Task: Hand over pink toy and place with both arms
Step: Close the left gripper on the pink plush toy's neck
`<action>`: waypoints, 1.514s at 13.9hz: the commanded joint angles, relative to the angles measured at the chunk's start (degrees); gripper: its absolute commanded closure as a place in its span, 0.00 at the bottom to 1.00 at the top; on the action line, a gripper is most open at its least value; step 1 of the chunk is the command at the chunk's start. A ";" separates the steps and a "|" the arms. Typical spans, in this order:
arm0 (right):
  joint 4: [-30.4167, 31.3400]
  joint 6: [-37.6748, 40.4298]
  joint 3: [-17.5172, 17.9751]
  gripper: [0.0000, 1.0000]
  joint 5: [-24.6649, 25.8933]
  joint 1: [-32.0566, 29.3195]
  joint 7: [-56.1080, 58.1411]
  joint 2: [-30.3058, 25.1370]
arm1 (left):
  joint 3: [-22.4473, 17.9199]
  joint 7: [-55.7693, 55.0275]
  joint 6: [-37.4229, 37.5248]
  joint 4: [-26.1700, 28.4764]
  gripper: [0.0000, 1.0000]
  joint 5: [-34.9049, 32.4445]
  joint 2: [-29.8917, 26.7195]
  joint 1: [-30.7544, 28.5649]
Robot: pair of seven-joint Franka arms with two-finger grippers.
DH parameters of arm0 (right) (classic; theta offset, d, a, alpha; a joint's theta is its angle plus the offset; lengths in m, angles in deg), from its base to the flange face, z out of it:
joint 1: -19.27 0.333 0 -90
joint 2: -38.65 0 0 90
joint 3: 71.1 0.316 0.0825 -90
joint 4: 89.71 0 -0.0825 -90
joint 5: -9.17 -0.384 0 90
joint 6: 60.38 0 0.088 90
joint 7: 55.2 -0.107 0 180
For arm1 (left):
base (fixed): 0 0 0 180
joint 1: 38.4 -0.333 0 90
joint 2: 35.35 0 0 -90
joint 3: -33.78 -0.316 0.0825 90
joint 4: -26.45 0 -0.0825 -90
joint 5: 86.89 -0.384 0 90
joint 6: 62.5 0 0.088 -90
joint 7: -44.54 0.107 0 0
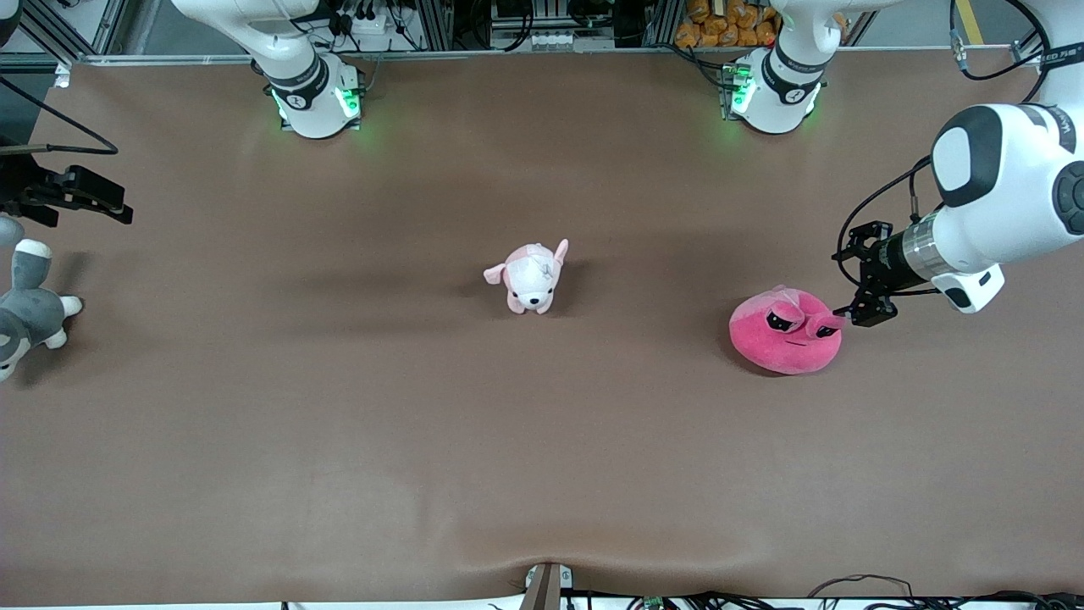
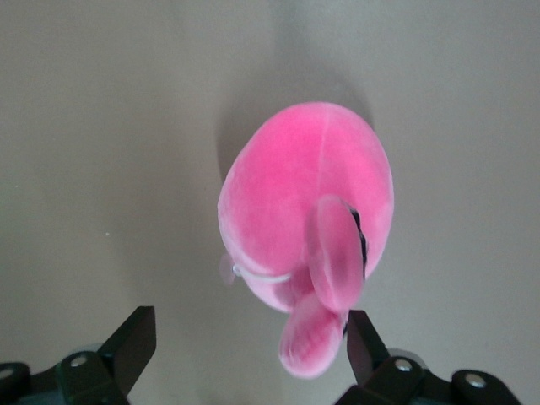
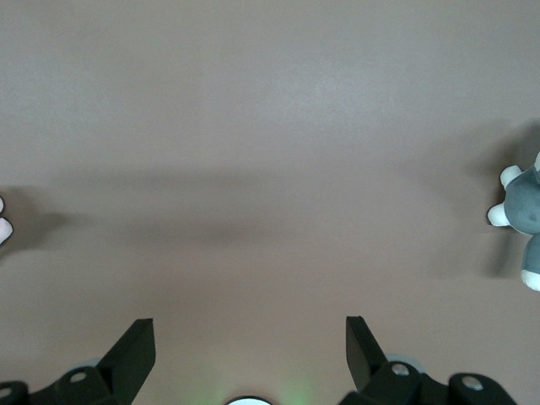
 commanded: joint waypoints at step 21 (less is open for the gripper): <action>-1.23 0.57 0.28 0.00 0.38 -0.56 -0.59 0.71 | 0.19 -0.56 -11.92 -0.03 0.87 6.39 9.00 -0.69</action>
